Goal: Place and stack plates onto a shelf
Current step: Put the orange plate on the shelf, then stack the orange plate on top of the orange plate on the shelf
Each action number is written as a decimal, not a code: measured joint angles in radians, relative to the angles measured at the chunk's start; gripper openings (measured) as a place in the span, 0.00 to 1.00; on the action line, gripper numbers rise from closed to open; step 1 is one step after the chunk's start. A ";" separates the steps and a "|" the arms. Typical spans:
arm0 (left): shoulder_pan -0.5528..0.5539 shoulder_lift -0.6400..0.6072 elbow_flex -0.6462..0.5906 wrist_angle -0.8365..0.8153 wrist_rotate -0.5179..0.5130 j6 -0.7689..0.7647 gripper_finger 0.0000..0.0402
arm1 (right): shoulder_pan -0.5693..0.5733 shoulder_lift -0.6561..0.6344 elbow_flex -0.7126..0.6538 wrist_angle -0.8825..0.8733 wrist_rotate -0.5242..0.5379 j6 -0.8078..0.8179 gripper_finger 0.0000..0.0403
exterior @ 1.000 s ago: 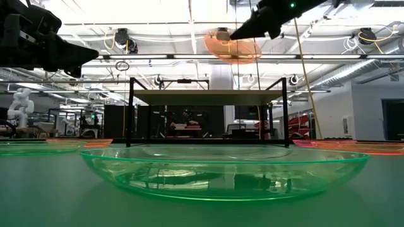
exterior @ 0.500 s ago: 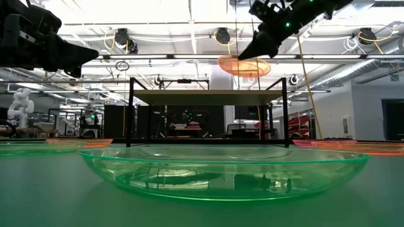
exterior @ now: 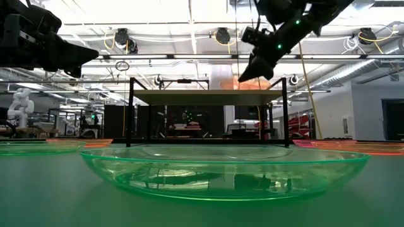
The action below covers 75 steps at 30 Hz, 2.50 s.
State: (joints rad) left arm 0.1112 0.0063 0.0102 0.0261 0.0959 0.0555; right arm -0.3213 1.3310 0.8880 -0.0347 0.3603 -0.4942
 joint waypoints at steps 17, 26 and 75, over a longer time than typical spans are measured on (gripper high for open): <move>0.000 0.000 0.000 0.000 0.000 0.000 0.01 | -0.027 0.046 0.000 0.009 -0.026 -0.008 0.00; 0.000 0.000 0.000 0.000 0.000 0.000 0.01 | -0.026 0.046 0.000 0.009 -0.026 0.012 0.01; 0.000 0.000 0.000 0.000 0.000 0.000 0.01 | 0.556 -0.262 -0.001 -0.009 -0.028 0.271 0.26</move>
State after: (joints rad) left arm 0.1113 0.0063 0.0103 0.0261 0.0962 0.0553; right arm 0.2343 1.0693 0.8869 -0.0434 0.3325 -0.2231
